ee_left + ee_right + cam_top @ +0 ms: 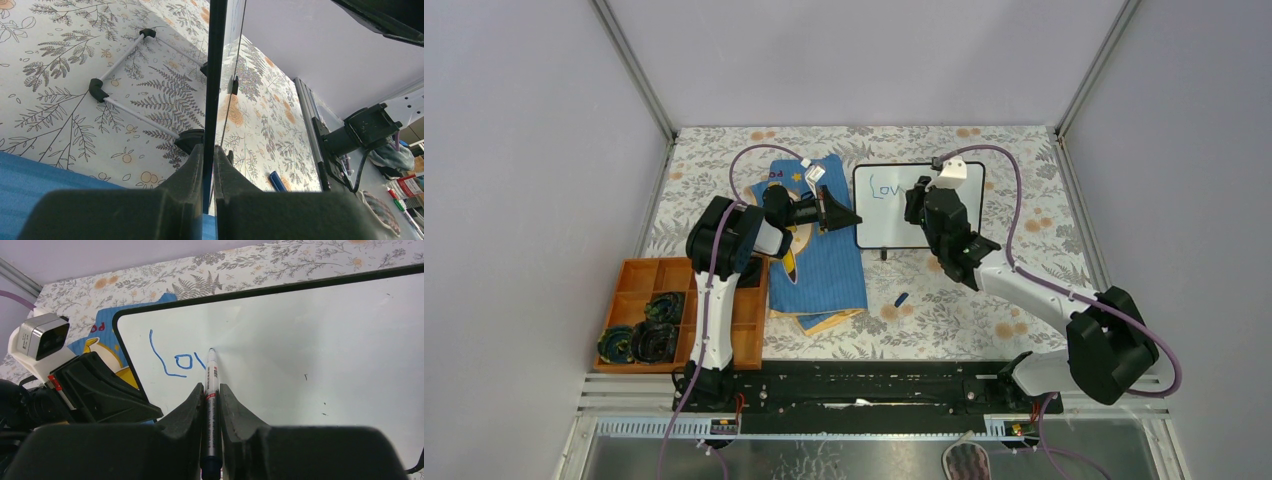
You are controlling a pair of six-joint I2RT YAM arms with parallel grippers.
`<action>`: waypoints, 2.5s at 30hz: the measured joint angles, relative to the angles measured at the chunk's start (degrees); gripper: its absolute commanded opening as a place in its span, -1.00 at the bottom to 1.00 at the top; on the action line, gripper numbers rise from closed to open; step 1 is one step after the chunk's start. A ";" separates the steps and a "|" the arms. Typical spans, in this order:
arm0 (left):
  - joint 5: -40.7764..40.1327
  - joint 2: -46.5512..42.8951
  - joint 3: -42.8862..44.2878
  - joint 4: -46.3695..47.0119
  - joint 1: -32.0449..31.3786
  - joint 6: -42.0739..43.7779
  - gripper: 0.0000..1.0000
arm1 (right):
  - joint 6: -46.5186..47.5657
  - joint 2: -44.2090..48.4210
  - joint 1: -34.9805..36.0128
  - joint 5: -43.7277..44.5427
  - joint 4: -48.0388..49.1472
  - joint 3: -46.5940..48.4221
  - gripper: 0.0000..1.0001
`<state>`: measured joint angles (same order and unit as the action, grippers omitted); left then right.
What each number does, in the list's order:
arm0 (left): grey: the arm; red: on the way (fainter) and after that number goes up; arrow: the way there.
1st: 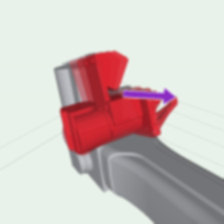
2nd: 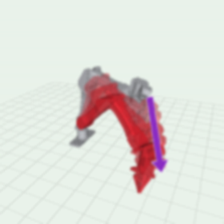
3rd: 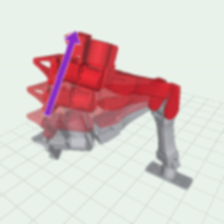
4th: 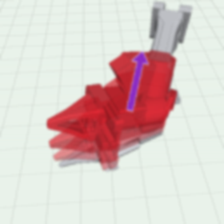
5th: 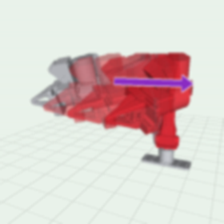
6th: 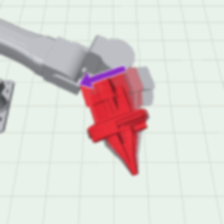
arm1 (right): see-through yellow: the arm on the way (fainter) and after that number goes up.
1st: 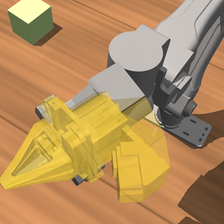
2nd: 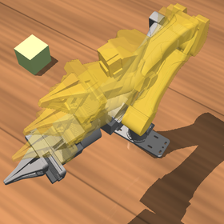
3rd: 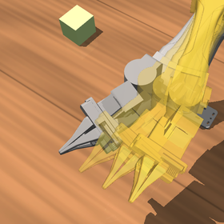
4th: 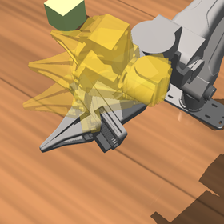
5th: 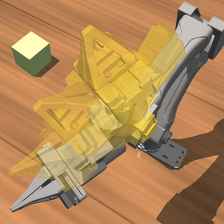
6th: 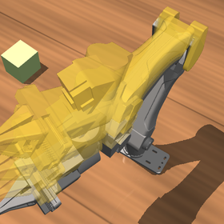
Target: Write a sentence on the whiteboard
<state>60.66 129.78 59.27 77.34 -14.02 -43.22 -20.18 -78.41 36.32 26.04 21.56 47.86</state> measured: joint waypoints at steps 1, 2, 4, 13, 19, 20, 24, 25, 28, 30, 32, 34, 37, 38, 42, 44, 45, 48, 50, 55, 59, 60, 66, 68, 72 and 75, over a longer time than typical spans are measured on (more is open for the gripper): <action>0.02 0.00 0.00 0.00 0.00 0.02 -1.00 | 0.00 0.15 0.00 0.00 -0.13 -0.02 -1.00; 0.02 0.00 0.00 0.00 0.00 0.04 -1.00 | 0.00 0.44 0.00 0.00 -0.26 -0.13 -1.00; 0.02 0.00 0.00 0.00 0.00 0.04 -1.00 | -0.07 1.55 -0.07 -0.04 -0.50 -0.63 -1.00; 0.00 -0.20 -0.15 -0.22 0.00 0.37 -1.00 | -1.11 6.16 -0.13 -0.22 -1.62 -3.65 -1.00; 0.00 -0.28 -0.22 -0.24 0.00 0.48 -1.00 | -2.01 5.86 -0.13 -1.42 -2.10 -3.93 -1.00; 0.00 -0.31 -0.24 -0.26 0.00 0.52 -1.00 | -2.16 5.75 -0.13 -1.64 -2.03 -3.93 -1.00; 0.00 -0.44 -0.28 -0.59 0.00 0.57 -1.00 | -2.40 5.11 -0.15 -1.77 -2.01 -3.91 -1.00; 0.00 -0.46 -0.28 -0.61 0.00 0.57 -1.00 | -2.45 4.96 -0.15 -1.77 -2.01 -3.89 -1.00; 0.02 -0.52 -0.28 -0.74 0.00 0.63 -1.00 | -2.62 4.44 -0.17 -1.73 -1.99 -3.76 -1.00; 0.02 -0.52 -0.28 -0.81 0.00 0.70 -1.00 | -2.62 4.00 -0.17 -1.70 -1.92 -3.65 -1.00; 0.02 -0.52 -0.28 -0.83 0.00 0.74 -1.00 | -2.64 3.61 -0.28 -1.70 -1.81 -3.56 -1.00; 0.02 -0.52 -0.28 -0.83 0.00 0.76 -1.00 | -2.64 3.08 -0.50 -1.68 -1.75 -3.19 -1.00; 0.02 -0.55 -0.28 -0.85 0.00 0.76 -1.00 | -2.64 2.67 -0.92 -1.66 -1.60 -2.82 -1.00; 0.02 -0.55 -0.28 -0.85 0.00 0.76 -1.00 | -2.64 2.60 -1.09 -1.66 -1.57 -2.78 -1.00; 0.02 -0.52 -0.28 -0.87 0.00 0.76 -1.00 | -2.67 2.51 -1.62 -1.60 -1.60 -2.73 -1.00; 0.00 -0.52 -0.28 -0.87 0.00 0.76 -1.00 | -2.67 2.49 -1.68 -1.60 -1.60 -2.71 -1.00; 0.00 -0.55 -0.28 -0.87 0.00 0.76 -1.00 | -2.67 2.49 -1.70 -1.60 -1.60 -2.71 -1.00; 0.00 -0.52 -0.28 -0.90 0.00 0.76 -1.00 | -2.75 2.49 -1.77 -1.57 -1.60 -2.71 -1.00; 0.00 -0.52 -0.28 -0.90 0.00 0.76 -1.00 | -2.78 2.49 -1.79 -1.51 -1.60 -2.71 -1.00; 0.00 -0.55 -0.28 -0.98 0.00 0.76 -1.00 | -2.78 2.49 -1.88 -1.16 -1.60 -2.71 -1.00; -0.02 -0.52 -0.28 -1.01 0.00 0.76 -1.00 | -2.78 2.49 -1.95 -1.07 -1.62 -2.67 -1.00; -0.02 -0.52 -0.28 -1.01 0.00 0.76 -1.00 | -2.78 2.49 -1.99 -1.07 -1.66 -2.54 -1.00; 0.00 -0.55 -0.28 -1.01 0.00 0.76 -1.00 | -2.73 2.49 -2.38 -0.04 -1.84 -1.55 -1.00; 0.00 -0.55 -0.28 -1.01 0.00 0.76 -1.00 | -2.69 2.49 -2.43 0.00 -1.88 -1.36 -1.00; 0.00 -0.55 -0.28 -1.01 0.00 0.76 -1.00 | -2.64 2.49 -2.58 -0.02 -2.01 -1.01 -1.00; 0.00 -0.55 -0.28 -1.01 0.00 0.79 -1.00 | -2.64 2.40 -2.62 -0.17 -2.01 -0.87 -1.00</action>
<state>60.66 129.23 58.98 76.34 -14.02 -42.44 -22.83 -76.01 33.69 25.87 19.55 46.98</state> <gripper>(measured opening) 0.115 0.193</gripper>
